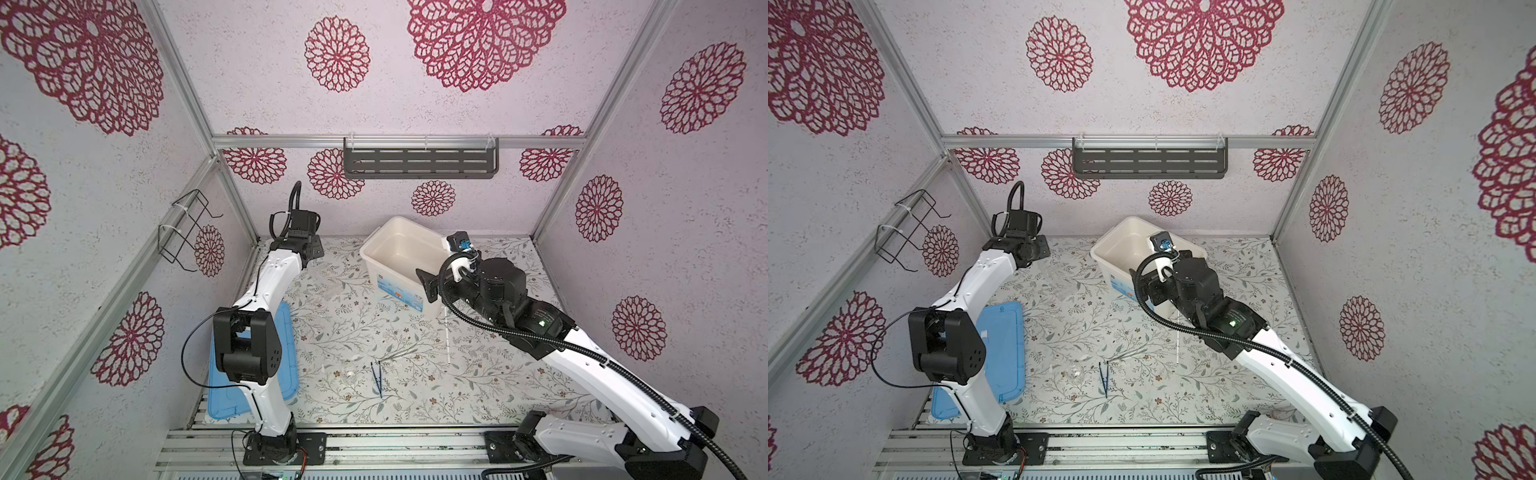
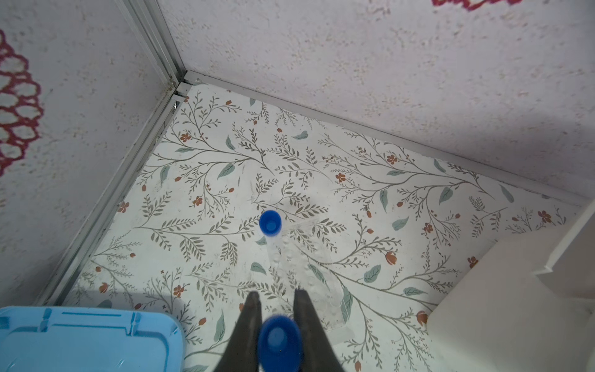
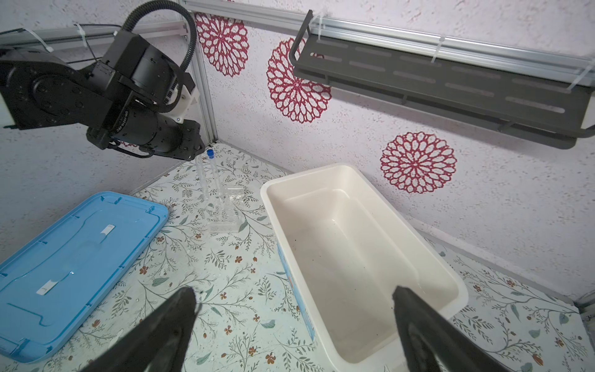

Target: Organize the chemistry lab equipment

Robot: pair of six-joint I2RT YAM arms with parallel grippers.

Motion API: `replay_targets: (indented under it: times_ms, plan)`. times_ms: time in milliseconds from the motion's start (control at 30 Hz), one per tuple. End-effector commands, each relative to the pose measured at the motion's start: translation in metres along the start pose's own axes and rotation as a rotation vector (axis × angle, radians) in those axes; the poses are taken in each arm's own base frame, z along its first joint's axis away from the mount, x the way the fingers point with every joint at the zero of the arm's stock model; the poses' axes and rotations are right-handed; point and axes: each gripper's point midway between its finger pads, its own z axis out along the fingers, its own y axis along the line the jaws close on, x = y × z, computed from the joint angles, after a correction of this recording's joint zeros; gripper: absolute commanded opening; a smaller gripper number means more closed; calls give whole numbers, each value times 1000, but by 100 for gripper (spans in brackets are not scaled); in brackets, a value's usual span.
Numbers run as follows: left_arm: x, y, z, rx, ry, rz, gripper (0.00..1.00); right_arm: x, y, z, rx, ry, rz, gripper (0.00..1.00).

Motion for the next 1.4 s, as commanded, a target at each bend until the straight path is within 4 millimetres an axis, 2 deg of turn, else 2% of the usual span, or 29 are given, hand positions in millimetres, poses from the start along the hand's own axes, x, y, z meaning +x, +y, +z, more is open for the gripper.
replay_targets:
  times_ms: [0, 733, 1133, 1233, 1367]
  plan:
    - [-5, 1, 10, 0, -44, -2, 5, -32, -1, -13, -14, -86, 30, 99]
    - [21, 2, 36, -17, -30, -10, 5, -38, 6, -8, -48, -73, 9, 99]
    - [1, -3, 26, 6, -66, -25, 5, -38, 8, -5, -53, -73, 8, 99]
    - [-9, -8, 16, 26, -73, -34, 5, -40, 8, -5, -52, -77, 10, 99]
    - [-13, -1, 15, 10, -85, -52, 6, -44, 8, -5, -54, -83, 5, 99]
